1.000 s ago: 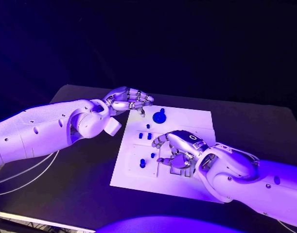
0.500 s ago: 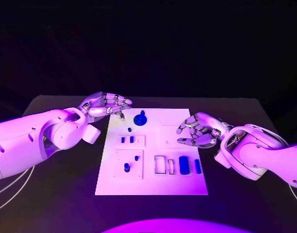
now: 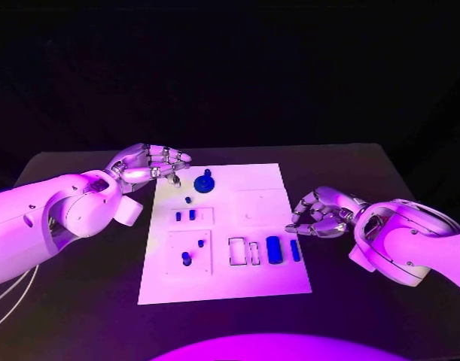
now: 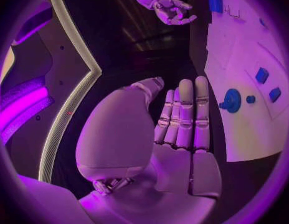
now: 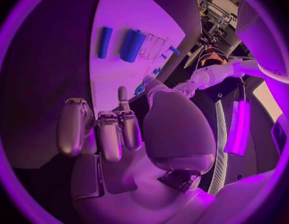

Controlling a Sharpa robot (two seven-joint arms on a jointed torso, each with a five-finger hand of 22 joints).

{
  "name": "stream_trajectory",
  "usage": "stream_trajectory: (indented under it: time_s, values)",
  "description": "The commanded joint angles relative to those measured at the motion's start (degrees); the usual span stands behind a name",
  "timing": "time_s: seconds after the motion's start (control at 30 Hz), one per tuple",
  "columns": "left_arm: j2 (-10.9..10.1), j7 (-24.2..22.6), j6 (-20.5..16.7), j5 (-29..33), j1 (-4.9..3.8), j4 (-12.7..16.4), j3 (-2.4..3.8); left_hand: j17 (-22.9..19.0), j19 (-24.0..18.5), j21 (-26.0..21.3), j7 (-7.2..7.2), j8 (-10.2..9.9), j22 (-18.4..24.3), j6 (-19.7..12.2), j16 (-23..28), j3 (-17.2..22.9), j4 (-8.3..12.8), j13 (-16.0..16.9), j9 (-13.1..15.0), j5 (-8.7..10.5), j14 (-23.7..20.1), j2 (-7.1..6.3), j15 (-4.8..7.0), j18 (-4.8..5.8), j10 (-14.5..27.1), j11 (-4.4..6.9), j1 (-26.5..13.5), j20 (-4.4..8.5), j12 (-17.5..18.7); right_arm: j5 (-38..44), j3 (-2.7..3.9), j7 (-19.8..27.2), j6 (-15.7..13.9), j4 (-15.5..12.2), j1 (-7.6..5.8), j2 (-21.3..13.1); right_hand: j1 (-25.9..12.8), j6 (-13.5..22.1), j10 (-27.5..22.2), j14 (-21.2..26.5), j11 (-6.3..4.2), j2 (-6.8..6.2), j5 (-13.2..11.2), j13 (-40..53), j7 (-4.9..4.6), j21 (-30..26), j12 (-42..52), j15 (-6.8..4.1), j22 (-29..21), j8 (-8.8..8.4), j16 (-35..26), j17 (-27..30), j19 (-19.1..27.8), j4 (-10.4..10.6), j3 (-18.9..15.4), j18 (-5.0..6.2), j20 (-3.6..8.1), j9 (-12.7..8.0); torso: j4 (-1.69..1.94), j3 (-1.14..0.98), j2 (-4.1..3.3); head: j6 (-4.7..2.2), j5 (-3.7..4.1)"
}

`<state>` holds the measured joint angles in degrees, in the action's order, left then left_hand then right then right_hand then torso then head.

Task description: Assemble the parts on the task board

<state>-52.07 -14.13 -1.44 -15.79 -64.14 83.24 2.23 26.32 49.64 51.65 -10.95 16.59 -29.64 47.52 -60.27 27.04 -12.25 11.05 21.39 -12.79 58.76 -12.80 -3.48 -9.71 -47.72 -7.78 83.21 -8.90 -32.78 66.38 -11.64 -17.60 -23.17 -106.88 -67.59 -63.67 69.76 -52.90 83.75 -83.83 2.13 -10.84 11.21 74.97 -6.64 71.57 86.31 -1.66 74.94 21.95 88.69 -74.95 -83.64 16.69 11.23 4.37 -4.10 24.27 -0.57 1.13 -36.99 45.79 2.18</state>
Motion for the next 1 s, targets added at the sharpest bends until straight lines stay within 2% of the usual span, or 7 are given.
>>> stream_trajectory:
  time_s: [0.03,0.33,0.5,0.73,0.9,0.97,1.0]
  values:
    - [0.18,-0.87,0.51,0.32,0.06,-0.01,-0.01,-0.07,0.04,-0.36,-0.03,0.30,0.04,-0.34,0.33,-0.33,-0.03,-0.09,-0.09,0.03,-0.33,0.34,-0.13,-0.80,0.42,0.06,-0.08,-0.35,0.28,2.02,-0.01,-4.78,1.01,-0.69,0.63,0.04,-0.77,0.13,1.58,-5.38,-0.19,0.14,-0.34,6.93,0.18,0.25,0.10,-0.37,9.13,0.09,0.25,-11.17,-1.49,0.04,-0.81,-1.07,0.21,-0.13,0.07,0.10,0.16,0.11,0.07]
    - [0.50,-0.88,0.60,0.94,0.21,0.03,-0.06,-0.07,0.06,-0.40,-0.03,0.31,0.07,-0.37,0.35,-0.31,0.01,-0.10,-0.10,0.01,-0.35,0.37,-0.12,-0.81,0.42,0.07,0.02,-0.35,0.27,0.40,-0.05,-6.33,2.79,0.03,1.83,2.05,-1.64,0.15,1.23,-5.40,-0.17,0.85,-0.28,6.50,0.18,-0.01,-0.29,-0.34,9.18,0.06,0.30,-11.35,-1.41,0.04,-3.06,-1.02,0.20,-0.38,0.22,0.18,0.10,0.09,0.53]
    - [0.70,-0.83,0.73,1.43,0.25,0.24,-0.07,-0.07,0.06,-0.40,-0.03,0.31,0.07,-0.37,0.35,-0.31,0.01,-0.10,-0.10,0.01,-0.35,0.37,-0.12,-0.81,0.42,0.07,0.02,-0.35,0.27,0.91,-0.05,-7.07,3.38,0.64,2.78,3.38,-2.12,-0.12,1.12,-5.38,-0.23,1.19,-0.24,6.41,0.26,-0.18,-0.49,-0.38,9.21,0.24,0.29,-11.30,-1.34,0.05,-4.72,-0.99,0.20,-0.46,0.03,0.18,-0.01,0.16,0.33]
    - [0.58,-0.60,0.83,1.98,0.26,0.56,-0.08,-0.07,0.08,-0.42,-0.05,0.32,0.08,-0.40,0.36,-0.32,0.01,-0.12,-0.11,0.01,-0.36,0.38,-0.13,-0.81,0.43,0.05,0.04,-0.35,0.26,2.00,-0.05,-8.51,4.01,1.30,3.88,4.93,-2.92,-0.88,1.63,-5.43,-0.50,2.32,-0.16,7.31,0.57,0.17,-0.25,-0.58,9.45,0.80,0.35,-11.55,-1.45,0.11,-7.54,-1.04,0.34,-0.50,-0.02,0.12,0.04,0.23,0.41]
    - [0.50,-0.45,1.00,2.53,0.27,0.88,-0.10,-0.07,0.08,-0.42,-0.05,0.32,0.08,-0.40,0.36,-0.32,0.01,-0.12,-0.11,0.01,-0.36,0.38,-0.13,-0.81,0.43,0.05,0.04,-0.35,0.26,3.09,-0.04,-10.40,4.28,2.06,4.35,6.17,-4.69,-1.29,1.77,-5.45,-0.71,3.29,0.05,7.63,0.81,0.21,-0.41,-0.77,9.62,1.33,0.35,-11.62,-1.51,0.20,-12.86,-1.05,0.50,-0.60,0.03,0.10,0.01,0.23,0.29]
    - [0.49,-0.39,1.04,2.71,0.27,0.98,-0.11,-0.07,0.08,-0.42,-0.05,0.32,0.08,-0.40,0.36,-0.32,0.01,-0.12,-0.11,0.01,-0.36,0.38,-0.13,-0.81,0.43,0.05,0.04,-0.35,0.26,3.48,-0.04,-10.93,4.34,2.33,4.54,6.74,-5.16,-1.39,1.77,-5.46,-0.76,3.32,0.13,7.66,0.86,0.17,-0.47,-0.80,9.65,1.48,0.36,-11.68,-1.52,0.22,-14.31,-1.05,0.53,-0.62,0.00,0.10,0.01,0.21,0.24]
    - [0.49,-0.36,1.04,2.76,0.27,1.00,-0.12,-0.07,0.08,-0.42,-0.05,0.32,0.08,-0.40,0.36,-0.32,0.01,-0.12,-0.11,0.01,-0.36,0.38,-0.13,-0.81,0.43,0.05,0.04,-0.35,0.26,3.67,-0.04,-11.11,4.37,2.45,4.62,6.97,-5.60,-1.46,1.75,-5.46,-0.80,3.00,0.26,7.67,0.91,0.10,-0.58,-0.84,9.68,1.63,0.36,-11.68,-1.51,0.25,-16.12,-1.04,0.56,-0.64,0.01,0.10,-0.01,0.26,0.11]
